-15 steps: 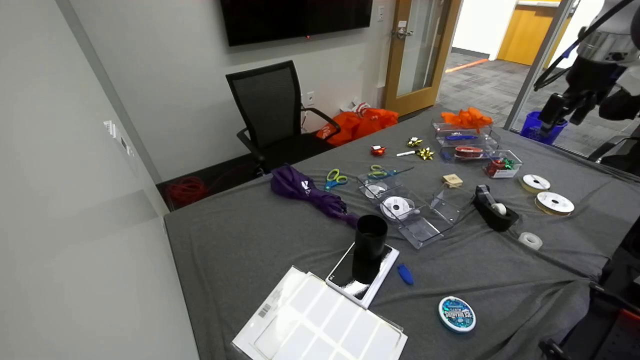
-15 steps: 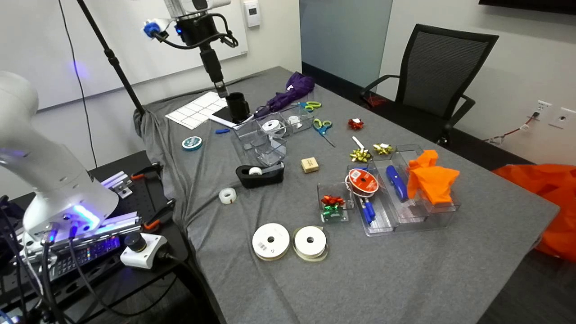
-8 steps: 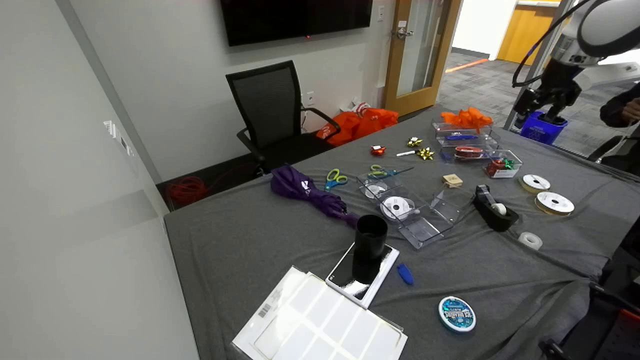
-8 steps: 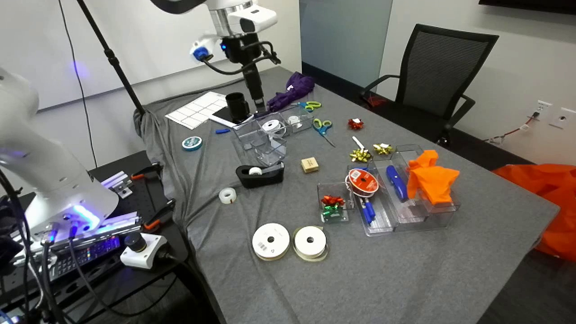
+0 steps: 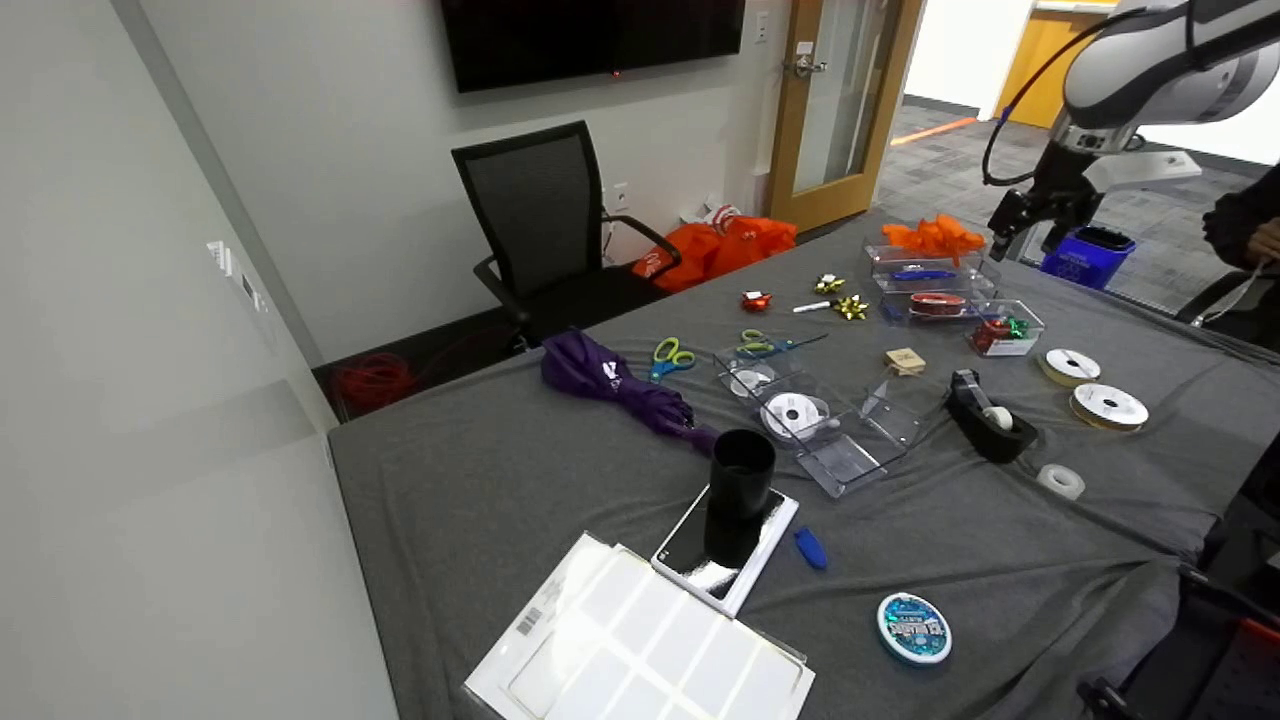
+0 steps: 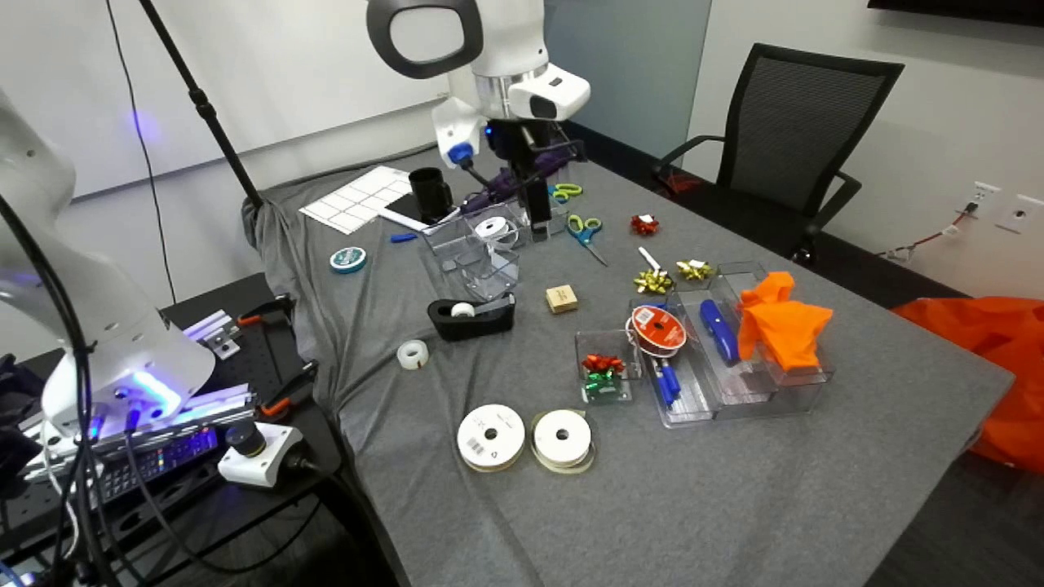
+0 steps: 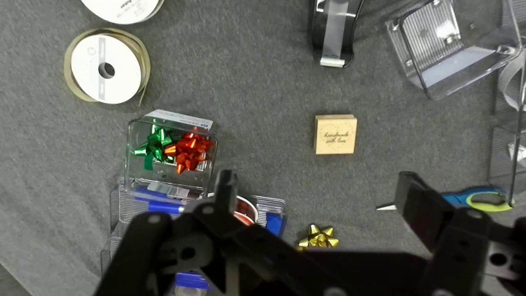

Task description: Move the box and place it in a larger box

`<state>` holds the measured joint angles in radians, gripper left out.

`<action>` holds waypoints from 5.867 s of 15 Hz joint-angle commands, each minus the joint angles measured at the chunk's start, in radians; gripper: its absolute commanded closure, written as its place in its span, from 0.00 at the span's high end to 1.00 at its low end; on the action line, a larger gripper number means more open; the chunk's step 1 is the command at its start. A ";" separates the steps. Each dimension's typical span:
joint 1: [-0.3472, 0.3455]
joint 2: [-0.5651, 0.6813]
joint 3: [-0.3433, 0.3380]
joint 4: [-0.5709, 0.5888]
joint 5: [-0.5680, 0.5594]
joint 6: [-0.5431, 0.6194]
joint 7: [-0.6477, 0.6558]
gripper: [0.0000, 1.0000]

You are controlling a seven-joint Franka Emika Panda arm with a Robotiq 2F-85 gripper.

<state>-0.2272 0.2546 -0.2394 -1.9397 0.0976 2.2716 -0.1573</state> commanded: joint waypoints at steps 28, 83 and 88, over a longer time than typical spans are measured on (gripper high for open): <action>-0.230 0.578 0.155 0.561 0.144 -0.061 -0.196 1.00; 0.108 0.148 0.185 0.097 -0.210 -0.192 -0.090 0.01; 0.117 0.142 0.219 0.024 -0.217 -0.119 -0.198 0.01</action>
<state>-0.1024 0.4445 -0.0387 -1.8270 -0.1074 2.0976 -0.2845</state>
